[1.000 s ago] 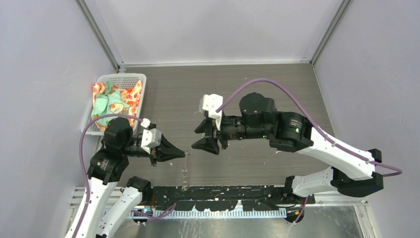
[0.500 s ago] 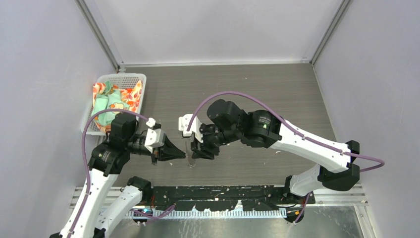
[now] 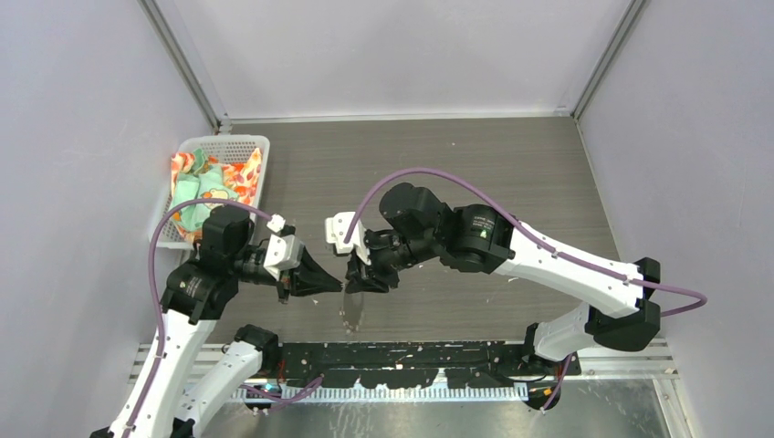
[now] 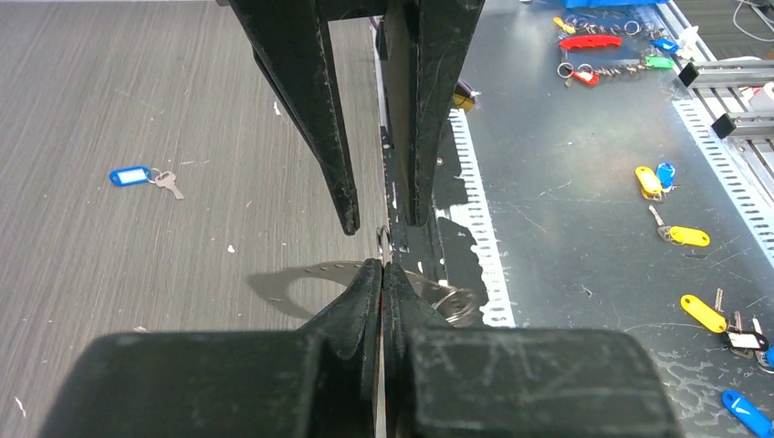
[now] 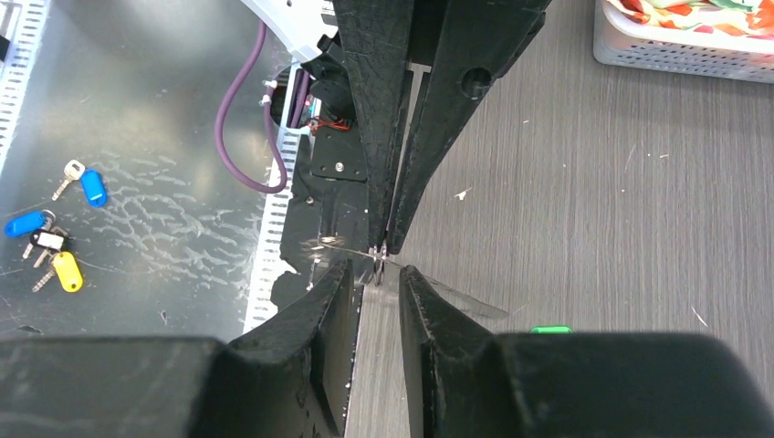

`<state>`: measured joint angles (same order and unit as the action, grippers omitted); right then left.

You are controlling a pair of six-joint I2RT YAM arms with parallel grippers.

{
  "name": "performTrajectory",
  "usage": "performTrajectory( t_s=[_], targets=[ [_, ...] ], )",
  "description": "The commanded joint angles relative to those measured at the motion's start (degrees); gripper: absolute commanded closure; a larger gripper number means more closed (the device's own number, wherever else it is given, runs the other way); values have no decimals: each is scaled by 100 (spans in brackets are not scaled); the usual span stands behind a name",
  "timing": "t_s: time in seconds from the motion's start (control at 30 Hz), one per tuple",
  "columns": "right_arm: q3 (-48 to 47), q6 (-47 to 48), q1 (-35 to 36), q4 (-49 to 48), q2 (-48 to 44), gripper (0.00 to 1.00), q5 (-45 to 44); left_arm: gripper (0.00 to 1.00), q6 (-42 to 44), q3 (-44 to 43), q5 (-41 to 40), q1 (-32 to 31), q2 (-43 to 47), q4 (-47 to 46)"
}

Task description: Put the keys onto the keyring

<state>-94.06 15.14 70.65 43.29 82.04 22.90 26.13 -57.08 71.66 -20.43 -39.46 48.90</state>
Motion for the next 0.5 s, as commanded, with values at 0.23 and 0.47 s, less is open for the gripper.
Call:
performTrajectory(
  t_s=[0.23, 0.47],
  targets=[
    [53, -80, -8, -540, 96, 81, 100, 99, -222, -207, 184, -23, 75, -303],
    [28, -76, -11, -431, 152, 95, 8, 99, -298, -199, 164, -23, 130, -347]
  ],
)
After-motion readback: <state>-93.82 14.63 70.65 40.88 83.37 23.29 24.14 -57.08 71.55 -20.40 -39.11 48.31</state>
